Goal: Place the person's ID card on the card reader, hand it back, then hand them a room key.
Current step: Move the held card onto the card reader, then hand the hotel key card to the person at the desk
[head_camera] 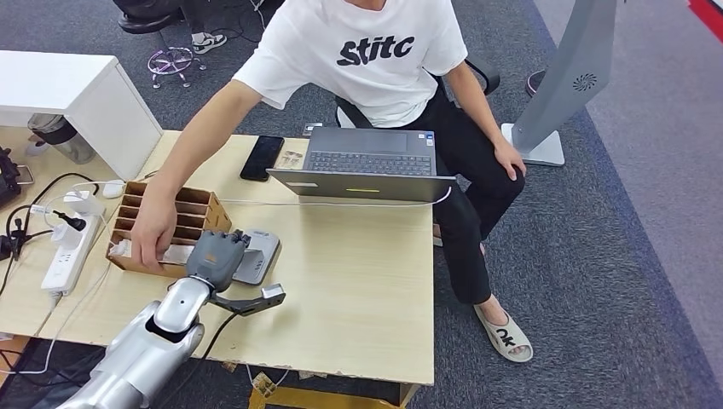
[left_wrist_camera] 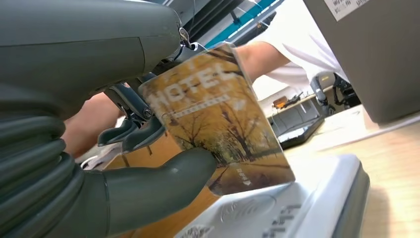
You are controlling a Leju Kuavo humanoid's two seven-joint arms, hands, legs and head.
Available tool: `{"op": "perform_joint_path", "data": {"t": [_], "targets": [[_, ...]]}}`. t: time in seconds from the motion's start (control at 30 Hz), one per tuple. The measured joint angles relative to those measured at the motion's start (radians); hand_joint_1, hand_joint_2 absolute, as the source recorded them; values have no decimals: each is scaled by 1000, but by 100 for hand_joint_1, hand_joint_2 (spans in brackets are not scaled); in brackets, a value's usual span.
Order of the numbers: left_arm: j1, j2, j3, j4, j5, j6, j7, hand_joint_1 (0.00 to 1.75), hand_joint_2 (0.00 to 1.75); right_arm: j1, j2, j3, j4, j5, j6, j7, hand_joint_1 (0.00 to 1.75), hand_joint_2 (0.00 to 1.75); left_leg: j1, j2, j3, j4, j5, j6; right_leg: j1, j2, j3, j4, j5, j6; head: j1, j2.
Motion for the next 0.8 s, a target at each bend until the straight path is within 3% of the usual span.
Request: {"op": "perform_joint_path", "data": {"t": [0.4,0.8], "targets": [[0,0,0,6,31,-25,7,175,175,1,0,0,0,10,2,-4,0,175,0,0,0,0,0,0,0,0,0,0,0,0,0,0],[-10,32,12,-32,30,54,50,175,175,1,0,-3,0,13,0,-3,0,175,0,0,0,0,0,0,0,0,0,0,0,0,0,0]]}}
